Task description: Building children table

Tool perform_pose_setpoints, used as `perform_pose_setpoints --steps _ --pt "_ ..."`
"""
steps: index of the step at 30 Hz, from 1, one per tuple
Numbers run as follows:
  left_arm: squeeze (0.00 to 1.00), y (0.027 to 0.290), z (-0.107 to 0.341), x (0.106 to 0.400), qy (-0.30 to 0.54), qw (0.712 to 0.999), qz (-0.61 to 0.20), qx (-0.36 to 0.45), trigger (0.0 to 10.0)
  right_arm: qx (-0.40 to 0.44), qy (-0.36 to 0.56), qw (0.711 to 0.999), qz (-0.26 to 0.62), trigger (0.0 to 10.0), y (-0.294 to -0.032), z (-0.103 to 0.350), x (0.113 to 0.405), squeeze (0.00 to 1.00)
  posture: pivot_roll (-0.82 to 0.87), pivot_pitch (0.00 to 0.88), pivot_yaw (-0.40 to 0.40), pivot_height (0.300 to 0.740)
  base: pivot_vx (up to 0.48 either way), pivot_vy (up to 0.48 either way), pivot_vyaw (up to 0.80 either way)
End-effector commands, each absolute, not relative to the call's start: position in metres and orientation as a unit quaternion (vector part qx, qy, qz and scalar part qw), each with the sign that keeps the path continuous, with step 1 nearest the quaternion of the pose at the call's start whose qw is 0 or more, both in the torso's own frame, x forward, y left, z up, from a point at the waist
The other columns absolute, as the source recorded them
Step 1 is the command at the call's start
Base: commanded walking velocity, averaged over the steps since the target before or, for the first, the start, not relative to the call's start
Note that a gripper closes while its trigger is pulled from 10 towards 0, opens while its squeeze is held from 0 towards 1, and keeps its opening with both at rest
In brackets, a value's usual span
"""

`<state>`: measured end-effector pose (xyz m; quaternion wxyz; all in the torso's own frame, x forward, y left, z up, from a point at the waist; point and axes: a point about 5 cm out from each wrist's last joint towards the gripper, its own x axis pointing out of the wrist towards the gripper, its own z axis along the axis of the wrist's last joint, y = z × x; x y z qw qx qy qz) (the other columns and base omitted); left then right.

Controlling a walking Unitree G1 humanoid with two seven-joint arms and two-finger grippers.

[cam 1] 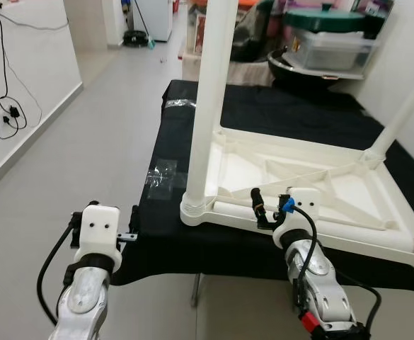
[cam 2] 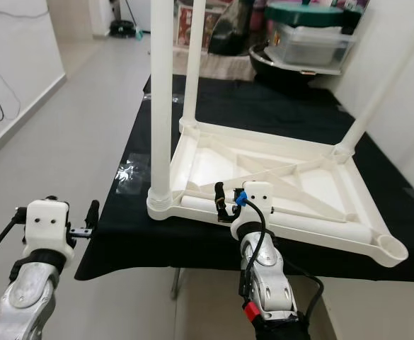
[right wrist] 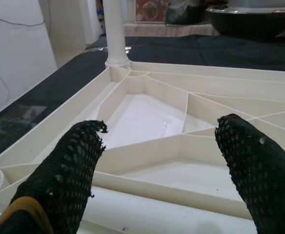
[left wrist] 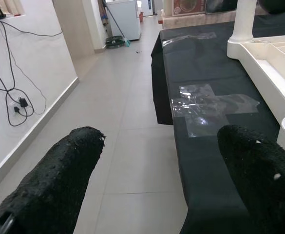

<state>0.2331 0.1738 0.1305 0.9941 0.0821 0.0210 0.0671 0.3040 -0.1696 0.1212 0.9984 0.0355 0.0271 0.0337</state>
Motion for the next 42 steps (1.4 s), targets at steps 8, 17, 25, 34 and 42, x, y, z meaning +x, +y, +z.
perform_pose_setpoints --steps 8,17,25,34,42 --pt "0.0 0.162 0.122 0.227 0.044 0.997 0.021 0.051 10.0 0.052 0.05 0.984 0.161 10.0 -0.196 0.137 0.322 0.0 0.1 0.0 -0.098 0.74 0.0 0.0 0.0" --pt "0.0 0.12 0.116 0.199 0.071 0.986 -0.147 -0.028 10.0 0.061 -0.028 0.936 0.345 10.0 -0.168 0.188 0.334 1.0 0.11 0.0 -0.102 0.74 0.0 0.0 0.0" --pt "0.0 0.118 0.119 0.189 0.078 0.985 -0.153 -0.036 10.0 0.068 -0.037 0.899 0.431 10.0 -0.148 0.202 0.335 0.0 0.12 0.024 -0.107 0.74 0.0 0.0 0.0" --pt "0.0 0.118 0.126 0.182 0.071 0.985 -0.154 -0.038 10.0 0.066 -0.043 0.88 0.469 10.0 -0.13 0.213 0.344 0.0 0.13 0.062 -0.122 0.74 0.0 0.0 0.0" --pt "0.0 0.114 0.133 0.177 0.063 0.984 -0.162 -0.031 10.0 0.079 -0.049 0.881 0.465 10.0 -0.108 0.222 0.358 0.0 0.14 0.088 -0.143 0.74 0.0 0.0 0.0"
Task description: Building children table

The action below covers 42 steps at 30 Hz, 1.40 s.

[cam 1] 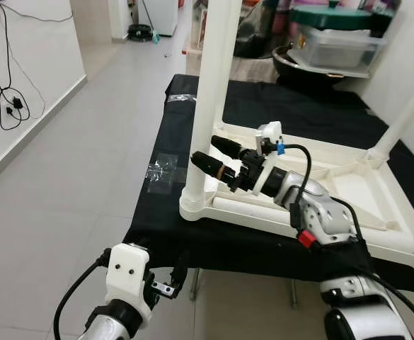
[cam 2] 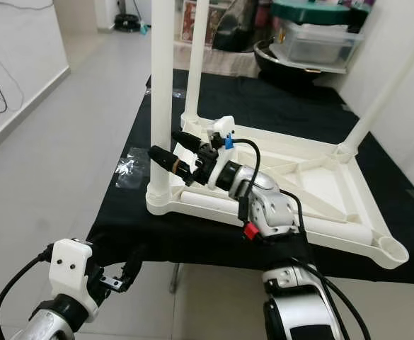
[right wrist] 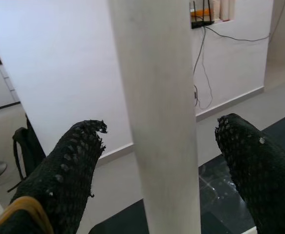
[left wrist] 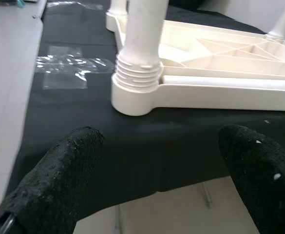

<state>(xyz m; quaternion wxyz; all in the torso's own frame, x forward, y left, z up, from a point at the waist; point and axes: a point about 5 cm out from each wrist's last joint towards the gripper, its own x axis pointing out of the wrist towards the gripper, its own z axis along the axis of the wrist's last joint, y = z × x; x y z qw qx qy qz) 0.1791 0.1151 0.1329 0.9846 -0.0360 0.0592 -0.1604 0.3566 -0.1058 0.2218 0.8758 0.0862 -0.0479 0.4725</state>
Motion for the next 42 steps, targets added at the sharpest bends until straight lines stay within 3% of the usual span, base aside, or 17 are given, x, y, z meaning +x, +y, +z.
perform_pose_setpoints --steps 1,10,22,36,37,38,39,42 --pt "0.0 0.113 0.134 0.177 0.062 0.984 -0.162 -0.031 10.0 0.079 -0.05 0.881 0.463 10.0 -0.106 0.222 0.36 0.0 0.13 0.092 -0.144 0.74 0.0 0.0 0.0" --pt "0.0 0.111 0.135 0.175 0.064 0.984 -0.165 -0.032 10.0 0.076 -0.054 0.876 0.472 10.0 -0.099 0.225 0.361 0.0 0.13 0.104 -0.148 0.74 0.0 0.0 0.0" --pt "0.0 0.109 0.136 0.173 0.069 0.983 -0.168 -0.036 10.0 0.068 -0.068 0.865 0.493 10.0 -0.069 0.231 0.366 0.0 0.13 0.106 -0.154 0.74 0.0 0.0 0.0" --pt "0.0 0.107 0.136 0.172 0.073 0.983 -0.166 -0.038 10.0 0.07 -0.084 0.874 0.473 10.0 -0.056 0.24 0.375 0.0 0.13 0.111 -0.164 0.74 0.0 0.0 0.0" --pt "0.0 0.106 0.136 0.172 0.074 0.983 -0.166 -0.039 10.0 0.069 -0.085 0.874 0.473 6.0 -0.055 0.24 0.376 0.0 0.13 0.111 -0.164 0.74 0.0 0.0 0.0" --pt "0.0 0.106 0.136 0.172 0.075 0.983 -0.166 -0.039 10.0 0.069 -0.085 0.874 0.473 6.0 -0.055 0.24 0.376 0.0 0.13 0.111 -0.164 0.74 0.0 0.0 0.0" --pt "0.0 0.106 0.136 0.172 0.075 0.982 -0.166 -0.04 10.0 0.069 -0.085 0.874 0.474 0.0 -0.054 0.24 0.376 0.0 0.13 0.112 -0.165 0.74 0.0 0.0 0.0" --pt "0.0 0.106 0.136 0.172 0.076 0.982 -0.166 -0.04 10.0 0.068 -0.085 0.873 0.475 0.0 -0.054 0.239 0.375 0.0 0.13 0.112 -0.165 0.74 0.0 0.0 0.0"
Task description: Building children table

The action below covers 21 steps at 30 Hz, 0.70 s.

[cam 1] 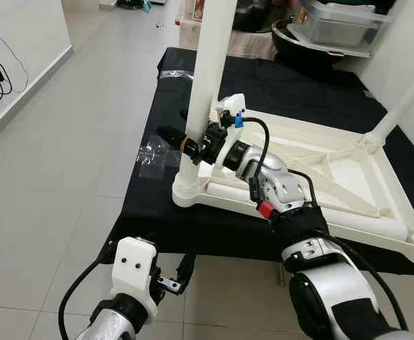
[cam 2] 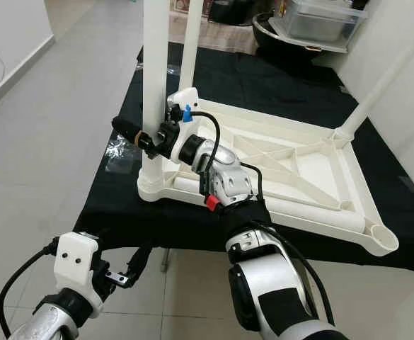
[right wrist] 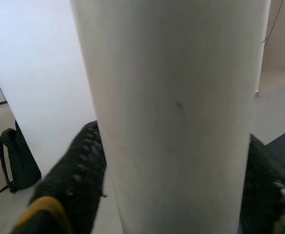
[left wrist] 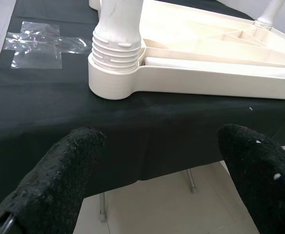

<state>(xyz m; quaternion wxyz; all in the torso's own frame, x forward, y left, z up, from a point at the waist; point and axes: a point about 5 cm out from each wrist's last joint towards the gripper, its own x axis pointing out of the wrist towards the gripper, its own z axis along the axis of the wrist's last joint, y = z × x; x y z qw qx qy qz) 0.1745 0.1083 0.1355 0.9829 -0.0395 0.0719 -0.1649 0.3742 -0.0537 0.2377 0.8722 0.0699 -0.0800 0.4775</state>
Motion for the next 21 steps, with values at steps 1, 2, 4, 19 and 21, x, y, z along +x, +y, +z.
perform_pose_setpoints --steps 1,2,4,19,21 --pt "0.0 0.106 0.136 0.172 0.076 0.982 -0.166 -0.04 10.0 0.068 -0.085 0.873 0.475 0.0 -0.054 0.239 0.375 0.0 0.13 0.112 -0.165 0.74 0.0 0.0 0.0" --pt "0.0 0.106 0.136 0.172 0.076 0.982 -0.166 -0.04 10.0 0.068 -0.085 0.873 0.475 0.0 -0.053 0.238 0.375 0.0 0.12 0.111 -0.164 0.74 0.0 0.0 0.0" --pt "0.0 0.106 0.136 0.172 0.076 0.982 -0.165 -0.04 10.0 0.067 -0.084 0.872 0.477 0.0 -0.053 0.237 0.374 0.0 0.12 0.111 -0.165 0.74 0.0 0.0 0.0" --pt "0.0 0.128 0.14 0.19 0.058 0.993 -0.091 -0.048 10.0 0.049 -0.081 0.919 0.383 0.0 -0.065 0.218 0.372 0.0 0.11 0.105 -0.161 0.74 0.0 0.0 0.0" --pt "0.0 0.13 0.141 0.192 0.056 0.994 -0.084 -0.043 10.0 0.049 -0.077 0.931 0.354 0.0 -0.07 0.215 0.373 0.0 0.11 0.105 -0.161 0.74 0.0 0.0 0.0"
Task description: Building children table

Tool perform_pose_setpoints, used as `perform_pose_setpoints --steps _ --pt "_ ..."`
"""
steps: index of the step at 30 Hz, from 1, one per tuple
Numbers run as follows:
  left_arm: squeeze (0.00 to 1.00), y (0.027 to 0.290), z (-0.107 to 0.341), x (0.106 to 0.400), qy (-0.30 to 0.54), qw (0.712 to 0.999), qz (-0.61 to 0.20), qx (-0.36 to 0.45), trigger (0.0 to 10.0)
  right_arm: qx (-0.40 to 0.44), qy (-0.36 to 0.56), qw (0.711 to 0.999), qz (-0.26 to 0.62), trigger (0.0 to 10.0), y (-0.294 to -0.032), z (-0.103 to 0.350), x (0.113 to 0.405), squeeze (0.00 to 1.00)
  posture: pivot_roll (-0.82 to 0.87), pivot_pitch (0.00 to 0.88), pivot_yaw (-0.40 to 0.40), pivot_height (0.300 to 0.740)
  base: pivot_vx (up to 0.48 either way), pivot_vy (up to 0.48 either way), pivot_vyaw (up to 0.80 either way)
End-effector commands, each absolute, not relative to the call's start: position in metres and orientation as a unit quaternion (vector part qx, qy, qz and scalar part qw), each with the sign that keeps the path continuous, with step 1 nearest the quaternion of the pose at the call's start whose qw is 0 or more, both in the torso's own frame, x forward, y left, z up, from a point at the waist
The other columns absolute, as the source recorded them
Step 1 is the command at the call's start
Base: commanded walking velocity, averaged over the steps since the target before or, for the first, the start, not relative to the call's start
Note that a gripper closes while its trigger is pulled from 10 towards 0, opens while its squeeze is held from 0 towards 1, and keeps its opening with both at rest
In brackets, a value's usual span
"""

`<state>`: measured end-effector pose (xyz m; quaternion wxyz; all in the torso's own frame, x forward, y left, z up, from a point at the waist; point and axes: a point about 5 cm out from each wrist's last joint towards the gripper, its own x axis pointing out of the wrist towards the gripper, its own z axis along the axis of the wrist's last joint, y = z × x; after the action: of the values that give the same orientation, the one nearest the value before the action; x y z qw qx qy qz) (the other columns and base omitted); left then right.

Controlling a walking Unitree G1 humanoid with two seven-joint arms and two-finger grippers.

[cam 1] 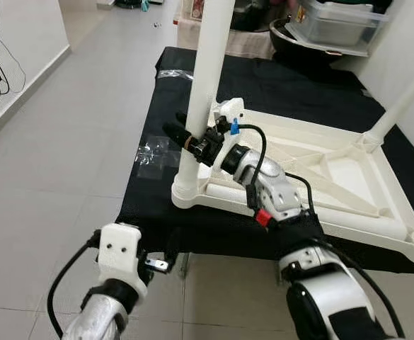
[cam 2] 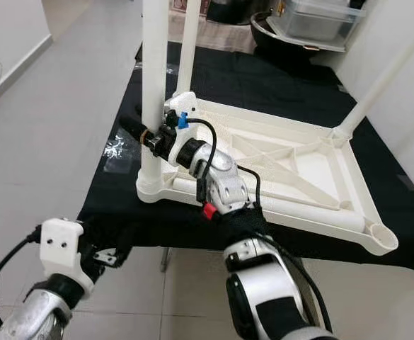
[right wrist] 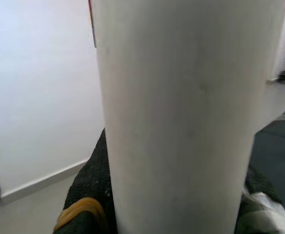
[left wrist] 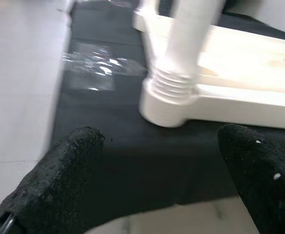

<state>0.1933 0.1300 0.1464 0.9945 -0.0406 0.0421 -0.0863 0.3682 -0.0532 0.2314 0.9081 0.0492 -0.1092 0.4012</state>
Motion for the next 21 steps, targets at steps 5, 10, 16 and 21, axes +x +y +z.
perform_pose_setpoints --steps 5,10,16,21 --pt "0.0 0.131 0.139 0.195 0.056 0.994 -0.086 -0.034 10.0 0.017 -0.058 0.99 0.125 0.0 -0.106 0.196 0.374 0.0 0.11 0.104 -0.15 0.74 0.0 0.0 0.0" --pt "0.0 0.129 0.139 0.195 0.056 0.994 -0.09 -0.032 10.0 0.02 -0.049 0.997 0.052 0.0 -0.111 0.192 0.371 0.0 0.11 0.101 -0.147 0.74 0.0 0.0 0.0" --pt "0.0 0.126 0.139 0.195 0.057 0.993 -0.1 -0.028 10.0 0.042 -0.031 0.996 -0.076 0.0 -0.107 0.191 0.361 0.0 0.12 0.096 -0.148 0.74 0.0 0.0 0.0" --pt "0.0 0.126 0.139 0.194 0.059 0.993 -0.101 -0.026 10.0 0.05 -0.011 0.984 -0.172 0.0 -0.104 0.192 0.357 0.0 0.11 0.094 -0.146 0.74 0.0 0.0 0.0"
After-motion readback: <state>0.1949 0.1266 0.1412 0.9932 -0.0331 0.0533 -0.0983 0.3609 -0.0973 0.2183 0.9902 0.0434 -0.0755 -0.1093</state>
